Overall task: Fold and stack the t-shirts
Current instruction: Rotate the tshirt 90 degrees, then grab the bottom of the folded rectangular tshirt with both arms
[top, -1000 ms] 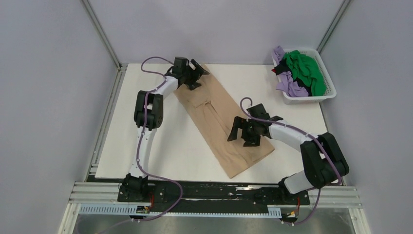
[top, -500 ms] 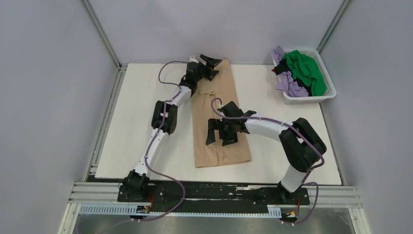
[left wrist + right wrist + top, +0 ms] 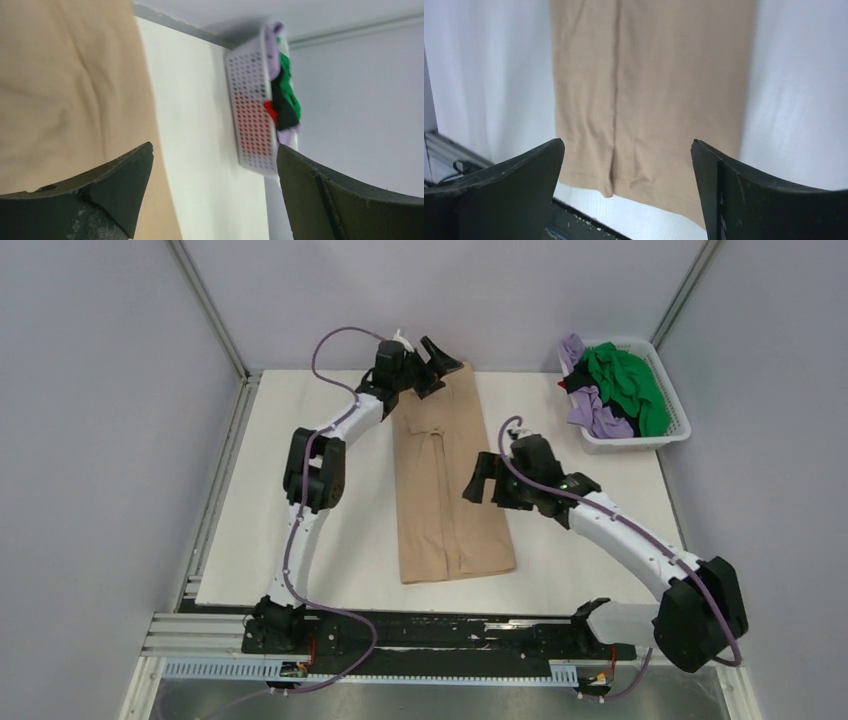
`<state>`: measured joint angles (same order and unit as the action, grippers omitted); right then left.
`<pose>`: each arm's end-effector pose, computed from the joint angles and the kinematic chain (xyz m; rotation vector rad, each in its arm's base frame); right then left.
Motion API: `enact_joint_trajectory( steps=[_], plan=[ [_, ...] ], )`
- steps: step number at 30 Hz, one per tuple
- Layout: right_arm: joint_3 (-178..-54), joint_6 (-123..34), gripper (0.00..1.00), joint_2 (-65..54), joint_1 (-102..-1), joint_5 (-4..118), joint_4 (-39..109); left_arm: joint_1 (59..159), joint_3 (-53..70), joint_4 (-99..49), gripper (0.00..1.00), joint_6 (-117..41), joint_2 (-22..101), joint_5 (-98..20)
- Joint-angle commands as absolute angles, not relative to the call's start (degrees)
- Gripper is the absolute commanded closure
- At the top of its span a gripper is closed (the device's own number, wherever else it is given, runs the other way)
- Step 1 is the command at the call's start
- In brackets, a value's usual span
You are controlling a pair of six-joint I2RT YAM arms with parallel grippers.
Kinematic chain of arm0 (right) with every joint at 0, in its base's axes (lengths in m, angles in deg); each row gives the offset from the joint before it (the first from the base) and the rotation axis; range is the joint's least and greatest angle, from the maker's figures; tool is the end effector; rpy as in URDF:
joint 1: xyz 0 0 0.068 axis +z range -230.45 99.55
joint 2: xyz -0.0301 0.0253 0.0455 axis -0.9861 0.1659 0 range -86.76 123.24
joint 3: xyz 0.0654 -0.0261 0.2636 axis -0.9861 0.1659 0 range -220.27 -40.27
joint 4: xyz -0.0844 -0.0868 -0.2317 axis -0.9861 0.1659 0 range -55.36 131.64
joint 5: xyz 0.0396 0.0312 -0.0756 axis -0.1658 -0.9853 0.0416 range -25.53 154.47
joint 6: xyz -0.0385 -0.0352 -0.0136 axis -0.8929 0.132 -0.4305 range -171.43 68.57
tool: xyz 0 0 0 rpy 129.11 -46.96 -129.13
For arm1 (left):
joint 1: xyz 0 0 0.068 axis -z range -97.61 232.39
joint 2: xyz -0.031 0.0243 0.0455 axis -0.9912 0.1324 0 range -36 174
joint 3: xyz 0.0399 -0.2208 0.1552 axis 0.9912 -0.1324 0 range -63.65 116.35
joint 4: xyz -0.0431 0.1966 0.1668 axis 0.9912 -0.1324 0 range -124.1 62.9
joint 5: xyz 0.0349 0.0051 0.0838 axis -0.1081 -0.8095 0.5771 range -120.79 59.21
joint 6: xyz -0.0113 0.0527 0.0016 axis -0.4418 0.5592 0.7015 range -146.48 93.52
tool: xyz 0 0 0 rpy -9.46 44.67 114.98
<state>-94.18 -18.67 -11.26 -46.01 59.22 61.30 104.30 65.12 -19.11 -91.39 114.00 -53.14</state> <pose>0.2262 0.1591 0.2531 -0.0807 2.5108 0.6262 0.5542 -0.2375 0.1881 -0.4426 1.9791 -1.3779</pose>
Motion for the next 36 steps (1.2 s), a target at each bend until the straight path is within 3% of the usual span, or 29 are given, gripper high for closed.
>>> enact_joint_trajectory(
  steps=[1,4,8,16,21,25,36],
  plan=[
    [-86.74,-17.07,0.0,-18.83,-57.75,57.54,61.93,106.38,48.24,-21.96,0.0,-76.67,85.51,-54.62],
    [-82.03,-16.98,0.0,-23.57,-66.27,51.47,62.53,109.05,38.66,-33.34,0.0,-67.28,71.92,-47.62],
    [-77.91,-17.74,0.0,-26.76,-68.93,48.47,65.25,113.68,21.51,-40.26,0.0,-61.98,58.2,-40.14],
    [-72.8,-16.46,0.06,-28.48,-69.13,44.19,70.47,120.12,-12.28,-45.29,0.0,-70.08,41.86,-42.99],
    [-70.94,-14.87,0.14,-28.77,-69.07,41.26,70.35,125.15,-20.31,-51.29,0.02,-74.85,34.3,-42.25],
    [-69.19,-14.33,0.18,-29.48,-69.1,40.63,70.12,126.96,-25.34,-56.2,0.12,-78.06,29.41,-40.9],
    [-67.19,-14.05,0.39,-28.16,-68.99,40.47,67.57,128.82,-34.36,-48.89,0.42,-83.86,28.25,-43.13]
  ],
)
